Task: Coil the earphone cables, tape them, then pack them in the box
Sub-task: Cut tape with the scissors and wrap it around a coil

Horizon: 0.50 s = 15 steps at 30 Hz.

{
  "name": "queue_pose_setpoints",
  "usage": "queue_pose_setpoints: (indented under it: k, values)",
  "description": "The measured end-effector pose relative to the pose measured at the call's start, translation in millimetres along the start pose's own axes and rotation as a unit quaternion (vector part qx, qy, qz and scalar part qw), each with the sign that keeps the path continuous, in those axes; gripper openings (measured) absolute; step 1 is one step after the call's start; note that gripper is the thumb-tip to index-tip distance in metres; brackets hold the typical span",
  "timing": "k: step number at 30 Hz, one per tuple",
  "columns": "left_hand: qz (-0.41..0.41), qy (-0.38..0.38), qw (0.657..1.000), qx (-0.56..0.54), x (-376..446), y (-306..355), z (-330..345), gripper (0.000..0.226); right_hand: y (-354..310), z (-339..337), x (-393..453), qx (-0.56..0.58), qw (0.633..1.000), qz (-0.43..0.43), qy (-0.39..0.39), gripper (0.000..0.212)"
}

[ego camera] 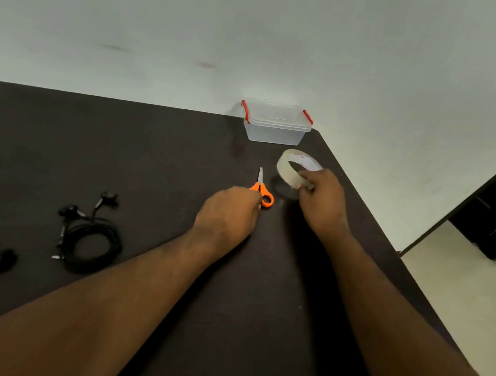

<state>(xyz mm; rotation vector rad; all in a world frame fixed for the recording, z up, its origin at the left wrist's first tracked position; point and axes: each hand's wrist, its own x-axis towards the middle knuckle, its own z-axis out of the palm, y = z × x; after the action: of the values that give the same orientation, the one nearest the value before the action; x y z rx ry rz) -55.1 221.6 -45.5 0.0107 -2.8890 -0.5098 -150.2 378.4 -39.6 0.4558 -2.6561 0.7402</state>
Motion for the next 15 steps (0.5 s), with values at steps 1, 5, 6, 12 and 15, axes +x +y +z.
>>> queue_pose_setpoints:
  k: [1,5,6,12,15]
  values:
    - [0.004,0.0,1.0,0.001,-18.4,-1.0,-4.6,0.027,-11.2,-0.6,-16.0,0.01,1.0,-0.026,0.006,0.033]
    - [0.019,0.021,0.999,0.017,-102.3,-12.3,-25.5,0.026,-63.5,-1.6,-70.9,0.079,0.991,-0.104,0.02,0.032]
    - [0.023,0.044,0.999,0.017,-120.4,-16.2,-32.2,0.027,-76.9,-1.9,-79.9,0.095,0.988,-0.119,0.02,0.031]
    - [-0.001,0.26,0.946,-0.196,-146.5,-66.3,-74.0,0.028,-149.2,4.9,-109.1,0.152,0.975,-0.161,0.018,0.028]
    - [0.014,0.243,0.955,-0.17,-143.7,-90.8,-80.3,0.053,-175.2,12.3,-116.5,0.158,0.973,-0.171,0.007,0.028]
